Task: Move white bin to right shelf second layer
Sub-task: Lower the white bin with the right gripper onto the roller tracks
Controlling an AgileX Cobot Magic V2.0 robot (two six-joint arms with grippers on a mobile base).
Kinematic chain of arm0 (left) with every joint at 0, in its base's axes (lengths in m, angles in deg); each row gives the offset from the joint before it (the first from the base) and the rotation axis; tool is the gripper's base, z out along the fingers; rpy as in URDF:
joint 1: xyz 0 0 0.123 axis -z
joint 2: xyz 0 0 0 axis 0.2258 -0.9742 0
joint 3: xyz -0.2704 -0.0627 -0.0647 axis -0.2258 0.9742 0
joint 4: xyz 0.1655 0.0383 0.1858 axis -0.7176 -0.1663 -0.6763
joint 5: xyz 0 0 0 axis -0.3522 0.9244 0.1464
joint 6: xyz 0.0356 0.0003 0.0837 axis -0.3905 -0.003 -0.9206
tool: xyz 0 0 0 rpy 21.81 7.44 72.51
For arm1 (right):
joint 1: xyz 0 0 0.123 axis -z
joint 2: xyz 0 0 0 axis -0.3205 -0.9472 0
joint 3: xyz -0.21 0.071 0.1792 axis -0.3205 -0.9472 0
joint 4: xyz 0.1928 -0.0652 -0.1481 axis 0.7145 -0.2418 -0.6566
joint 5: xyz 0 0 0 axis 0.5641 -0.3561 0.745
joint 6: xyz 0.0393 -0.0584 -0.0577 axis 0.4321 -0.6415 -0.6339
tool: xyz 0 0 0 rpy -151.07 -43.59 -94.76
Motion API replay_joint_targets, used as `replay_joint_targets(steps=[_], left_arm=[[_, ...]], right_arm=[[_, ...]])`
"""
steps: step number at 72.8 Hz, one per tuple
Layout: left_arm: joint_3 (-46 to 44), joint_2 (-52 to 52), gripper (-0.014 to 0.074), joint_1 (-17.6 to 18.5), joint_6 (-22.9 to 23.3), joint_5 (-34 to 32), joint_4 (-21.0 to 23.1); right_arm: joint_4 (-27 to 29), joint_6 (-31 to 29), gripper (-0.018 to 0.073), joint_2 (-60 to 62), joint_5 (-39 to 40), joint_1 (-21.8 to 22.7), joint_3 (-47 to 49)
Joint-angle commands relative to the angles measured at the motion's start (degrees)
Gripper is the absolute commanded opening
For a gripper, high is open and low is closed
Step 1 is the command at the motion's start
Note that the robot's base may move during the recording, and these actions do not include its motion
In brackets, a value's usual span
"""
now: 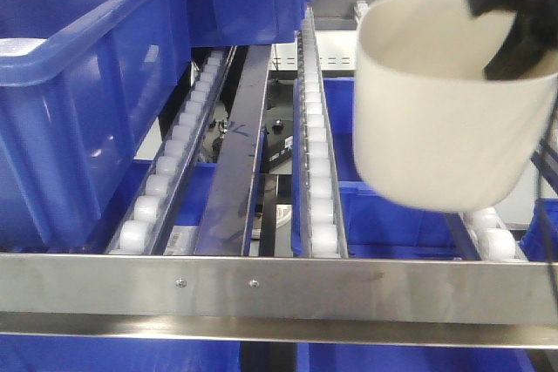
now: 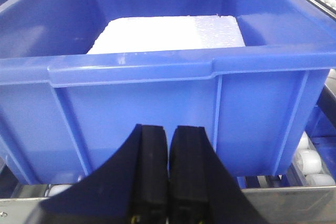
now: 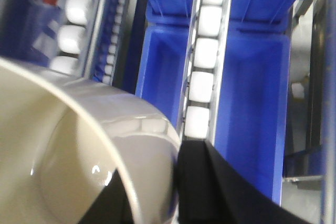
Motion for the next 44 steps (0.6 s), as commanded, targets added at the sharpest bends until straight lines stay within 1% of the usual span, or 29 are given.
replay_joint_targets(steps=[1, 25, 44], left_arm=[[2.11, 0.80, 0.0085, 0.33, 0.30, -5.00, 0.00], [2.11, 0.80, 0.0085, 0.33, 0.30, -5.00, 0.00], [2.11, 0.80, 0.0085, 0.33, 0.30, -5.00, 0.00]], right_arm=[[0.03, -0.63, 0.0055, -1.16, 5.73, 0.04, 3.21], [-0.01, -1.07, 0.0055, -8.48, 6.94, 0.04, 5.99], [-0.01, -1.55, 0.0055, -11.92, 8.78, 0.04, 6.09]])
